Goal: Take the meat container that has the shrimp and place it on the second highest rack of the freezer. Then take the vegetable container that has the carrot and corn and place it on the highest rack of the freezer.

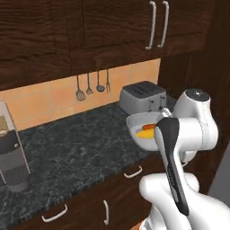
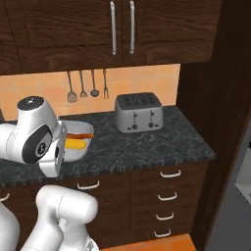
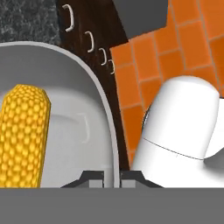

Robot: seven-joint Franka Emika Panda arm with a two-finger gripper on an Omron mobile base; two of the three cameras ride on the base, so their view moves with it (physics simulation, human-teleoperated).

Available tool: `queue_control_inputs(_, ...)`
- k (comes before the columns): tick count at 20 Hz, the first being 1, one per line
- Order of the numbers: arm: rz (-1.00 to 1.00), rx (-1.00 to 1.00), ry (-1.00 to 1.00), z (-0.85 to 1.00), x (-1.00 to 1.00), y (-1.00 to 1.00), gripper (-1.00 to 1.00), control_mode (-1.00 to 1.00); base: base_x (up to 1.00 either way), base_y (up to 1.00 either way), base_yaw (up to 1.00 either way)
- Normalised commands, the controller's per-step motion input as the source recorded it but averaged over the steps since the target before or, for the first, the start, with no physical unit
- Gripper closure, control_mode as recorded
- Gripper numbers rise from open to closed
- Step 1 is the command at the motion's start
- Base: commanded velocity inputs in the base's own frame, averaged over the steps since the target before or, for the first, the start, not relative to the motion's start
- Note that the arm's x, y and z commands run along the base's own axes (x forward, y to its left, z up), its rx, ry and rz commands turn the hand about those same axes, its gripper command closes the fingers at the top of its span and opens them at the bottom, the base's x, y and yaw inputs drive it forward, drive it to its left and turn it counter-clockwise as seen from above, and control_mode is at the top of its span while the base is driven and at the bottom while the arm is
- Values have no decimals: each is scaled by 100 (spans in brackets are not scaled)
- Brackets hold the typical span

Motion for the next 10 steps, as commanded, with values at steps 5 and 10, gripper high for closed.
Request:
queue_control_inputs(5,0,0,0,0,0,0,100,100,-23,0,-98)
queue_control_inputs(10,0,0,0,0,0,0,100,100,-13,0,-96)
